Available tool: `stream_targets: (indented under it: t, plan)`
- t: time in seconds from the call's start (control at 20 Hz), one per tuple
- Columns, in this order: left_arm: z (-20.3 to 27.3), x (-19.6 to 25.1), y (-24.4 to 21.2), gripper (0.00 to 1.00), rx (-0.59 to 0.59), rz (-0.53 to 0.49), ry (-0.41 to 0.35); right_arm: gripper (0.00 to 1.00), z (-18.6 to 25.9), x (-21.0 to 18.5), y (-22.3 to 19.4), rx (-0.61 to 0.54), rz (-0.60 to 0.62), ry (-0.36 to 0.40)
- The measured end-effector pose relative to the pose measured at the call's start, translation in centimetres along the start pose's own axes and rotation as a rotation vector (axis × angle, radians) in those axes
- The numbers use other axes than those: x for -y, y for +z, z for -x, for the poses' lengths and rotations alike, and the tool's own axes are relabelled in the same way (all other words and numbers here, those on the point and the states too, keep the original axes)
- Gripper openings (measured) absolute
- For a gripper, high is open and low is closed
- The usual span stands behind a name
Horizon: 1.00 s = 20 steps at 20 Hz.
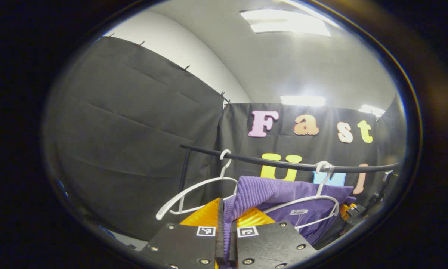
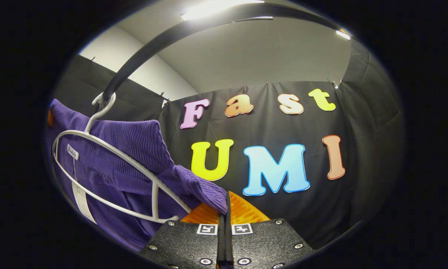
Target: Grasp the clothes on the hanger with both hands and then place them into the laundry hamper below.
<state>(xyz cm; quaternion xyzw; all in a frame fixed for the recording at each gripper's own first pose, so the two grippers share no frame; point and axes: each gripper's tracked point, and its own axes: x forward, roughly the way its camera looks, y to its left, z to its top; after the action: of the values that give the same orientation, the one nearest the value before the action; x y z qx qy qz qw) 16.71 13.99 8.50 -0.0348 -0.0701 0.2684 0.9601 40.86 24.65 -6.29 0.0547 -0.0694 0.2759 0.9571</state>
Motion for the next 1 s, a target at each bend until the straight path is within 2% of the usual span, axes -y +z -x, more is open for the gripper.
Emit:
stream_targets:
  t: [0.1, 0.15, 0.2, 0.35, 0.55, 0.6, 0.65, 0.7, 0.8, 0.85, 0.95, 1.0]
  plan:
    - [-0.8, -1.3, -0.3, 0.06, -0.007, 0.024, -0.003, 0.0, -0.3, -0.7, 0.2, 0.011, 0.011, 0.027]
    - [-1.0, -1.9, -0.6, 0.11, -0.018, 0.049, -0.004, 0.0, -0.3, -1.1, 0.1, 0.016, 0.022, 0.037]
    - [-1.2, -2.5, -1.3, 0.06, -0.033, 0.062, -0.004, 0.0, -0.4, -1.3, -0.1, 0.022, 0.038, 0.045]
    - [-1.9, -3.6, -3.6, 0.06, -0.075, 0.049, 0.002, 0.0, -0.8, -1.6, -0.9, 0.027, 0.078, 0.065]
    - [-1.1, -2.9, -6.2, 0.06, -0.118, 0.046, -0.023, 0.0, -0.6, -0.8, -3.4, -0.03, 0.089, 0.049]
    - [-0.9, -2.6, -6.4, 0.06, -0.112, 0.05, -0.034, 0.0, -0.4, -0.5, -3.6, -0.032, 0.093, 0.041]
    - [-0.8, -2.6, -6.4, 0.01, -0.1, 0.059, -0.038, 0.0, -0.3, -0.3, -3.5, -0.026, 0.108, 0.038]
    - [-0.9, -2.7, -6.7, 0.11, -0.101, 0.071, -0.041, 0.0, -0.3, -0.3, -3.5, -0.021, 0.127, 0.039]
    - [-1.2, -3.1, -6.9, 0.11, -0.113, 0.104, -0.043, 0.0, -0.5, -0.4, -3.6, -0.018, 0.156, 0.045]
    - [-1.4, -3.4, -6.5, 0.06, -0.108, 0.107, -0.042, 0.0, -0.5, -0.7, -3.6, -0.021, 0.163, 0.051]
    - [-1.7, -4.1, -5.3, 0.06, -0.092, 0.079, -0.04, 0.0, -0.7, -1.2, -3.3, -0.013, 0.173, 0.07]
    - [-2.2, -4.2, -4.9, 0.1, -0.091, 0.074, -0.037, 0.0, -0.9, -1.4, -3.1, 0.001, 0.181, 0.078]
